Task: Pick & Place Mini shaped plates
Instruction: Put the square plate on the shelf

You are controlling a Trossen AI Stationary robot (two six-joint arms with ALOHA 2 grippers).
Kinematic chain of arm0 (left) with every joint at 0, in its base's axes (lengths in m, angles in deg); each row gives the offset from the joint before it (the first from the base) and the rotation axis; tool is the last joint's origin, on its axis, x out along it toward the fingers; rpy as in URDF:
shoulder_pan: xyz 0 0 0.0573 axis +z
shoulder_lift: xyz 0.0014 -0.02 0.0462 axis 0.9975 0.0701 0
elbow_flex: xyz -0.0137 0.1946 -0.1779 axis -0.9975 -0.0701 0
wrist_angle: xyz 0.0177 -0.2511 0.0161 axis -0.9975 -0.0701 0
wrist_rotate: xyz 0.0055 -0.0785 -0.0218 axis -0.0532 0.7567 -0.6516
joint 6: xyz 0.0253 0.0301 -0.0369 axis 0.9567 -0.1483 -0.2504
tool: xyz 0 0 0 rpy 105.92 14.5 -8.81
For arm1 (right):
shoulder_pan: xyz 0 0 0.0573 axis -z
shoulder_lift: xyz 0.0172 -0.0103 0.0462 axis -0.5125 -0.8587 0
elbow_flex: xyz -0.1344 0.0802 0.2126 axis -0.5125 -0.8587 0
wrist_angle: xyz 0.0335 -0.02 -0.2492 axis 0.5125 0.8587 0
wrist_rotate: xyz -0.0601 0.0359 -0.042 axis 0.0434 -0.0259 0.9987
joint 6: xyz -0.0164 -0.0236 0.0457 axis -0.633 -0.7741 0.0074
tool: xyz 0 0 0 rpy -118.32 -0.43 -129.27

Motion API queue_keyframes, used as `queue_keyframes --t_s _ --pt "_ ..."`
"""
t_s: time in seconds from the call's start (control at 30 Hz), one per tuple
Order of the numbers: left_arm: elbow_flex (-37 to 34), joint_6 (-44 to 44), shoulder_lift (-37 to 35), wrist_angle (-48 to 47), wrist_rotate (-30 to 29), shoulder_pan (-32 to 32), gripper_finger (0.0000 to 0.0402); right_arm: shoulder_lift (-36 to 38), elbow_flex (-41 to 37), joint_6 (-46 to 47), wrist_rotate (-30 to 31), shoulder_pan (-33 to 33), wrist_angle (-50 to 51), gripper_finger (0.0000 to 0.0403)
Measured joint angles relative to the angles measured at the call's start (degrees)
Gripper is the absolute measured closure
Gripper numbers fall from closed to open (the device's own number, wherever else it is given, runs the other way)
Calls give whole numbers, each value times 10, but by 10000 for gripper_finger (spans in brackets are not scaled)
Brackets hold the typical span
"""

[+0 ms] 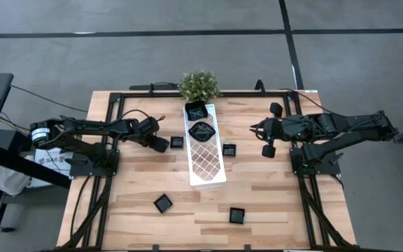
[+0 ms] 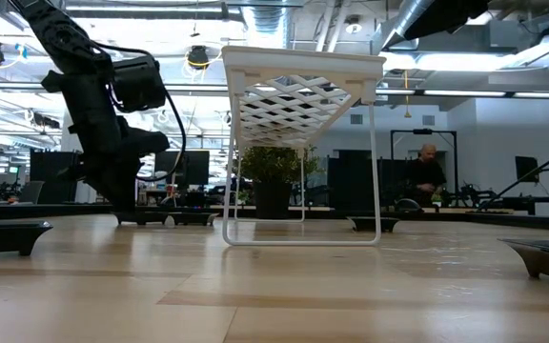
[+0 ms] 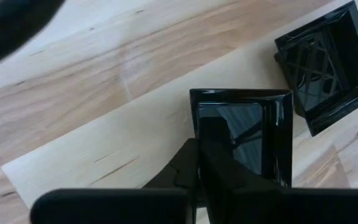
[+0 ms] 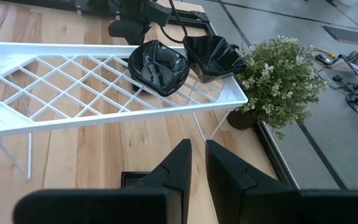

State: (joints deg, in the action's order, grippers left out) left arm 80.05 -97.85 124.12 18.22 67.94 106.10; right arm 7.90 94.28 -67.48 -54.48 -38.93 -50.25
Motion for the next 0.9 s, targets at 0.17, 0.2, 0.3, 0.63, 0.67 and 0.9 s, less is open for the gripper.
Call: queue_keyframes --t_s 0.17,0.2,0.3,0.63,0.67,0.9 --pt "0 0 0 0 5 0 389 0 0 0 0 0 0 361" --pt "0 0 0 0 8 0 390 0 0 0 0 0 0 361" --pt "0 -4 0 0 13 0 394 0 0 0 0 0 0 361" --pt "0 -30 -60 -7 12 -10 395 0 0 0 0 0 0 361" --pt "0 -35 -73 -9 11 -11 395 0 0 0 0 0 0 361" --pt "0 -57 -165 -44 -2 -17 396 0 0 0 0 0 0 361"
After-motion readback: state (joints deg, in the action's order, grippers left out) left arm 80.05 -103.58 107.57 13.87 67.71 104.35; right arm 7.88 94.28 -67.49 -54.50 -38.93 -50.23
